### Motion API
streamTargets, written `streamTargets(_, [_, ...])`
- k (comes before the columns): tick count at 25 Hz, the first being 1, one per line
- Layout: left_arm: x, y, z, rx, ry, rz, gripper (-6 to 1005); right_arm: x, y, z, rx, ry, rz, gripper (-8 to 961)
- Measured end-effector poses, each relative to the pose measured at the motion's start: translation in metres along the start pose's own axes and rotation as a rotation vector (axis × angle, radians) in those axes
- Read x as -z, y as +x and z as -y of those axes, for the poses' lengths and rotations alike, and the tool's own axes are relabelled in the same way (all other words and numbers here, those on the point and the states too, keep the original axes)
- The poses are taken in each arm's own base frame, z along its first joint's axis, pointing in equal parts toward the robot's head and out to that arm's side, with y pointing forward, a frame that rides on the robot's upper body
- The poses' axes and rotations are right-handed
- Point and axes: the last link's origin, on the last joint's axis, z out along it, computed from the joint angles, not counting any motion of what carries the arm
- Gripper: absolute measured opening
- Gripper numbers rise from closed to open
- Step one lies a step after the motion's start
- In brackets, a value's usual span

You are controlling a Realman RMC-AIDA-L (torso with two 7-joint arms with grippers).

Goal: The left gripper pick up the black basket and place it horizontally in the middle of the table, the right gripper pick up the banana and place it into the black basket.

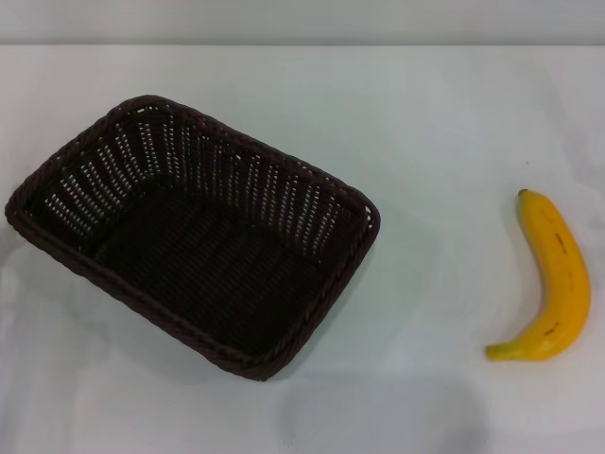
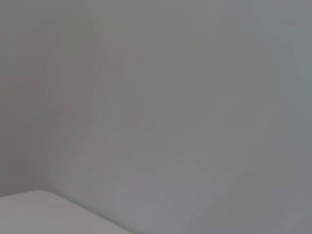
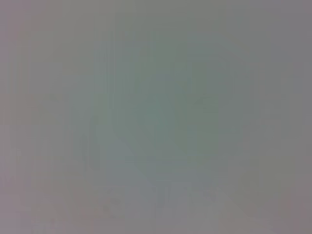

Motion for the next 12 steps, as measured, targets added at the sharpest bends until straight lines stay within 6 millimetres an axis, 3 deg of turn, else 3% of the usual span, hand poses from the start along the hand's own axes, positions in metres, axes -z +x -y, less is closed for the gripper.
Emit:
streamTargets(6, [0.004, 0.0035, 0.0045, 0.021, 0.019, -0.027, 859, 0.002, 0.001, 0.0018, 0.002, 0.003, -0.004, 840])
streamTargets(12, [0.0057, 0.0083, 0.0102, 0.162, 0.042, -0.059, 856, 0.002, 0.0008, 0.0022, 0.002, 0.005, -0.004, 840])
